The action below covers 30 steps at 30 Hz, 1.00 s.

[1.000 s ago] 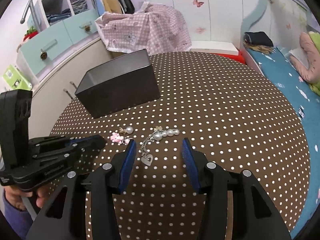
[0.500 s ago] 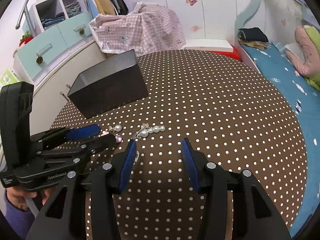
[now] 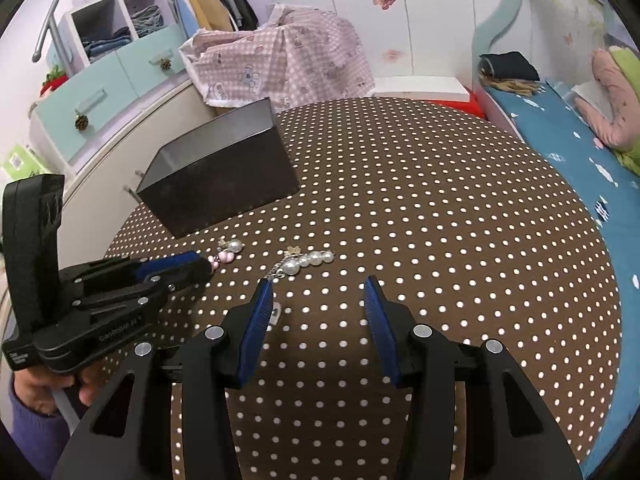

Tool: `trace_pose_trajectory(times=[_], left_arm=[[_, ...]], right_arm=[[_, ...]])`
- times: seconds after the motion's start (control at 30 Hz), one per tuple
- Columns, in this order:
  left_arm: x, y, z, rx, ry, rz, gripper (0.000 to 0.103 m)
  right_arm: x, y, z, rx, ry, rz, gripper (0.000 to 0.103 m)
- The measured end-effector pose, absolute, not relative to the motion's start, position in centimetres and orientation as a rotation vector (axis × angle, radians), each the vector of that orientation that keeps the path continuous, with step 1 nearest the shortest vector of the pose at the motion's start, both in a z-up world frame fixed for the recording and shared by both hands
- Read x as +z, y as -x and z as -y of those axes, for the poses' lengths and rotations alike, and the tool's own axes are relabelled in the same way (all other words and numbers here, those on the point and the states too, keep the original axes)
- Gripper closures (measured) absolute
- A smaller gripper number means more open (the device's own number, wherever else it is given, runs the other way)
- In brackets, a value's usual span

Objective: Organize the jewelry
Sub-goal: 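Grasp the pink bunny charm with the left tool while the right tool approaches the pearl chain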

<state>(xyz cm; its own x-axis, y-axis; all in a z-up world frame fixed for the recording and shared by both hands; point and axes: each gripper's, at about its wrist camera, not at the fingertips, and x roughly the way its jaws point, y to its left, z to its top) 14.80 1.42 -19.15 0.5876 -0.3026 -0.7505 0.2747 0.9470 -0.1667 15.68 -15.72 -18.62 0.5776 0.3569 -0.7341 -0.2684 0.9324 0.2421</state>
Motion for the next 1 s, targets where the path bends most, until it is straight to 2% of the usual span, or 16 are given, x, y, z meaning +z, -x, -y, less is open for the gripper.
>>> trace_pose_trajectory(times=[0.1, 0.13, 0.5, 0.53, 0.63, 0.77, 0.9, 0.93, 0.97, 1.0], left_arm=[[-19.0, -14.3, -2.6, -0.323, 0.066, -0.868, 0.09], [-19.0, -14.1, -3.0, -0.315, 0.077, -0.862, 0.103], [-18.1, -13.3, -6.0, -0.342, 0.204, -0.852, 0.101], [-17.9, -13.3, -5.8, -0.343, 0.195, -0.843, 0.096], [-17.8, -13.3, -4.8, -0.336, 0.161, -0.829, 0.059], [-18.4, -13.9, -3.2, -0.352, 0.113, -0.854, 0.06], [-19.1, -14.1, -1.9, -0.346, 0.038, -0.876, 0.066], [-19.1, -14.1, -1.7, -0.34, 0.022, -0.877, 0.069], [-19.1, -14.1, -1.5, -0.325, -0.006, -0.877, 0.08], [-19.1, -14.2, -1.5, -0.302, -0.04, -0.877, 0.086]], right_arm=[[-18.4, -15.7, 15.0, 0.375, -0.1, -0.878, 0.056], [-18.3, -15.8, 14.8, 0.377, -0.095, -0.878, 0.056], [-18.1, -17.5, 10.0, 0.432, -0.004, -0.884, 0.056], [-18.0, -17.5, 10.0, 0.432, -0.007, -0.884, 0.056], [-18.0, -17.6, 10.3, 0.424, -0.011, -0.883, 0.056], [-18.1, -17.5, 11.2, 0.403, -0.02, -0.886, 0.056], [-18.0, -17.6, 11.9, 0.394, -0.029, -0.883, 0.056], [-18.0, -17.7, 11.9, 0.395, -0.031, -0.881, 0.056], [-18.0, -17.8, 11.9, 0.397, -0.032, -0.882, 0.056], [-18.1, -17.9, 11.8, 0.399, -0.032, -0.883, 0.056]])
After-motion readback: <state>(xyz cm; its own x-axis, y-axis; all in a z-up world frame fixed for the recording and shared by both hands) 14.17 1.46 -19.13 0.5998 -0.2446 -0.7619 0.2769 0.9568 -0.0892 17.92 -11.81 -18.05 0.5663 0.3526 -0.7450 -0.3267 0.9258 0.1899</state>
